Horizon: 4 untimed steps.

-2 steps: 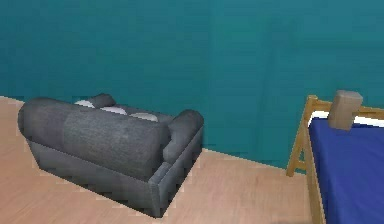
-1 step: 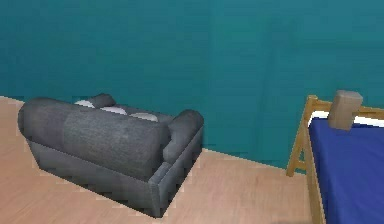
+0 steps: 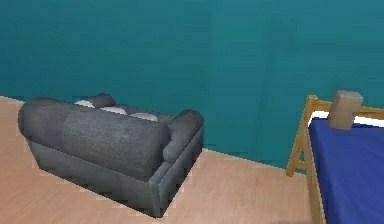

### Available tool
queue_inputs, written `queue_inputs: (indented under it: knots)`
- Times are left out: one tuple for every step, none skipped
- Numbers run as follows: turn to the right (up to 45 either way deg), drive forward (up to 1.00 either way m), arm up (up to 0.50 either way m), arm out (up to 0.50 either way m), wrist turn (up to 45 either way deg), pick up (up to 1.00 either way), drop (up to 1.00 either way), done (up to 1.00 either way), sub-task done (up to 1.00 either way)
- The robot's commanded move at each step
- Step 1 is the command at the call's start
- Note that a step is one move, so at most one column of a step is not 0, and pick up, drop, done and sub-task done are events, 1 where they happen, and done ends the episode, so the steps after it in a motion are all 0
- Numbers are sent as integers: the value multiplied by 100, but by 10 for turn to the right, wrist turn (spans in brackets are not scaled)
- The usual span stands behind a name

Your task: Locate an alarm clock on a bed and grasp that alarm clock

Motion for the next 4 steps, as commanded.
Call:
queue_inputs:
  knots:
    - [0,0,0,0,450,0,0,0,0]
    - [0,0,0,0,360,0,0,0,0]
    - [0,0,-28,0,0,0,0,0,0]
    - [0,0,0,0,0,100,0,0,0]
